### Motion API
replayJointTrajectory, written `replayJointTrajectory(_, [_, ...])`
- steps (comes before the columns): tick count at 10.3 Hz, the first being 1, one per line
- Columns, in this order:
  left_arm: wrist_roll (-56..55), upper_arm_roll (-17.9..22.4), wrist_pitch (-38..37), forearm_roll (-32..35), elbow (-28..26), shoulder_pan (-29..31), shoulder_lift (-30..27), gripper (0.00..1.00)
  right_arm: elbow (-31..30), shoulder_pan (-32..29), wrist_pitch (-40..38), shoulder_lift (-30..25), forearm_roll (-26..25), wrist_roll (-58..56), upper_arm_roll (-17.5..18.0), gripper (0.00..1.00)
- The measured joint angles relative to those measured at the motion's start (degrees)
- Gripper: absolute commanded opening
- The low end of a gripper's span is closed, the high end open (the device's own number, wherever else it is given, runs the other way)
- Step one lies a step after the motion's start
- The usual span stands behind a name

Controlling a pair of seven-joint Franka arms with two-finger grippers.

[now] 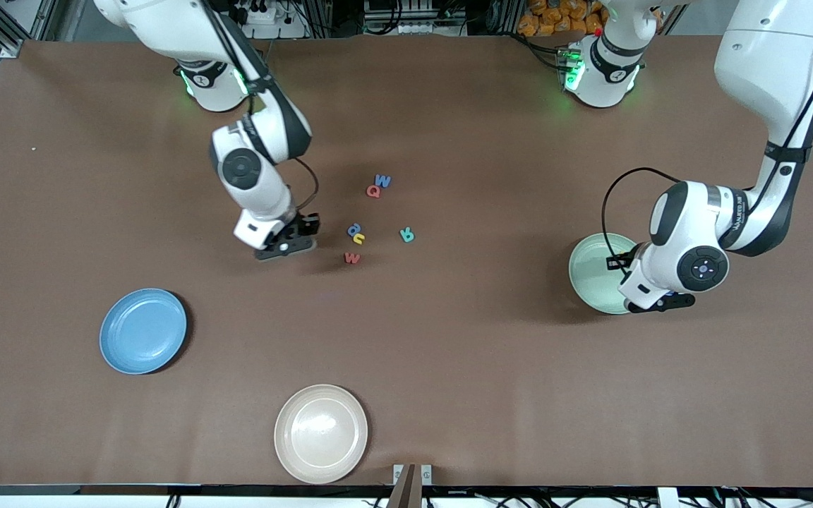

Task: Sort upper and lower case letters into plates
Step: 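Release the H on the green plate while the right gripper carries m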

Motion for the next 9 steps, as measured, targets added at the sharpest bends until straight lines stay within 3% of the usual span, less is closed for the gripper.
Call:
replayJointTrajectory(2, [-0.04, -0.34, 0.51, -1.27, 0.38, -0.14, 0.59, 0.94, 0.01, -0.47, -1.62, -2.18, -5.00, -2.30, -4.72, 0.06])
replayJointTrajectory(3, [-0.43, -0.44, 0.58, -2.65, 1.06, -0.33, 0.72, 1.00, 0.05, -0.64, -1.65, -2.35, -6.18, -5.54, -7.40, 0.06])
replayJointTrajectory(5, [-3.64, -0.73, 0.57, -3.32, 2.12, -1.50, 0.75, 1.00, 0.48, -2.85, -1.60, -2.33, -6.35, -13.42, -10.52, 0.07])
replayJointTrajectory(9, [-22.00, -2.24, 0.51, -5.57, 4.53, -11.97, 0.60, 1.00, 4.05, -12.06, -1.32, -0.74, -6.56, -27.73, -11.00, 0.08])
